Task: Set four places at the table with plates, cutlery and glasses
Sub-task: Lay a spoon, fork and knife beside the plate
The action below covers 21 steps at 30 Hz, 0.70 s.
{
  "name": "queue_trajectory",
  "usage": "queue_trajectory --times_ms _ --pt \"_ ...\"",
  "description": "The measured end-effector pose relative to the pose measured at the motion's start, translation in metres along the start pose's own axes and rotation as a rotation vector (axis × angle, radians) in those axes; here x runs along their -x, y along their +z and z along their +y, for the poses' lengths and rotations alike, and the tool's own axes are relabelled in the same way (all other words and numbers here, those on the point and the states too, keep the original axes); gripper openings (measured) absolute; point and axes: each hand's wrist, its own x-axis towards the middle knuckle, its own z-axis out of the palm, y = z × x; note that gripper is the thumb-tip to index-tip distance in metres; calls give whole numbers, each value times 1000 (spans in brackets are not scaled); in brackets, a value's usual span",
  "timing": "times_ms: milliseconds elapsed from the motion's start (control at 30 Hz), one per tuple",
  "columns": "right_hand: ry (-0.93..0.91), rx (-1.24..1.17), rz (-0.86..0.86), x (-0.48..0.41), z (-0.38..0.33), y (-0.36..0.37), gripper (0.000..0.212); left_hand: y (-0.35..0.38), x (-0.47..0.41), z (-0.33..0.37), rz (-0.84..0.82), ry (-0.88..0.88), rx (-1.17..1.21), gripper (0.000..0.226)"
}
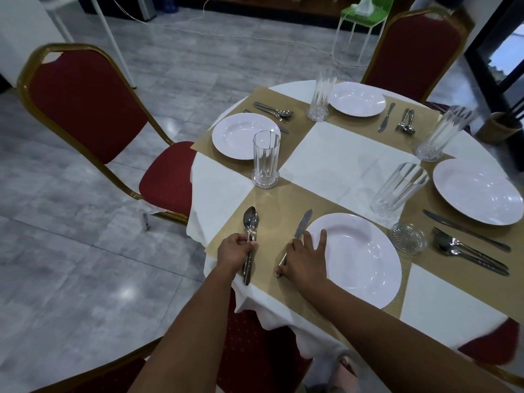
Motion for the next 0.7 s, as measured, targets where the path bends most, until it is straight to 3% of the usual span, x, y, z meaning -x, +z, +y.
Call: queue_trajectory --times_ms 567,700 --pt "-15 -60 8 2 2 -5 70 2 0 -2 13 -17 28 23" --pt "-12 -67 -6 1 2 -9 67 -4 -1 4 -57 -133 178 15"
